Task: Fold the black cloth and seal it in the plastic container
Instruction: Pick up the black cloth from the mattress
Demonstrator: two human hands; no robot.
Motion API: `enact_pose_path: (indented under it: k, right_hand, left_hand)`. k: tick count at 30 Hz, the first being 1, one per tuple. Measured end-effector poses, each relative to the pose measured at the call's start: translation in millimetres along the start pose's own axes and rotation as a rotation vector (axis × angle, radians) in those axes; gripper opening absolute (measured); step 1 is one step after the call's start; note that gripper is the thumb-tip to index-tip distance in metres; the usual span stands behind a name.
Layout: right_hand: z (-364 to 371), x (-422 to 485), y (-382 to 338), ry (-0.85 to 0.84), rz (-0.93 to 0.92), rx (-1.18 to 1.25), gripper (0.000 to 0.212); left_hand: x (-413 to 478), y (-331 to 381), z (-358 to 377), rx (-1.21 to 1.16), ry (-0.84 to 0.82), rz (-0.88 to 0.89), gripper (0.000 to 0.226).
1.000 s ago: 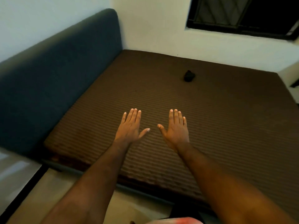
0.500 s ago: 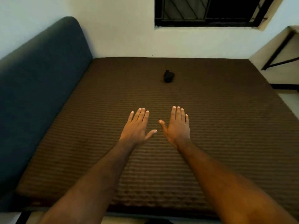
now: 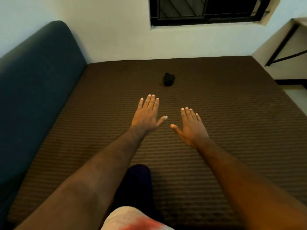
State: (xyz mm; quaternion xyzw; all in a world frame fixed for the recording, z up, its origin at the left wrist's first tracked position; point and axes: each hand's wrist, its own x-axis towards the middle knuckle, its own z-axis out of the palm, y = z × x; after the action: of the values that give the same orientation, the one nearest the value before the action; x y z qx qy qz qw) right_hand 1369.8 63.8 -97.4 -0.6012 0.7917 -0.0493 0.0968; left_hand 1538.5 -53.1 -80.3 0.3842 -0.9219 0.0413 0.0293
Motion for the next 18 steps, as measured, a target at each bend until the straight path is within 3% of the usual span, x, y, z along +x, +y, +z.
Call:
enact_pose_path:
  k: [11, 18]
  right_hand:
    - [-3, 129, 42, 0.077, 0.138, 0.043, 0.088]
    - [59, 232, 71, 0.035, 0.211, 0.090, 0.084]
  left_hand:
    - [165, -29, 38, -0.046, -0.055, 0.054, 0.088]
    - [261, -63, 143, -0.073, -0.151, 0.095, 0.087]
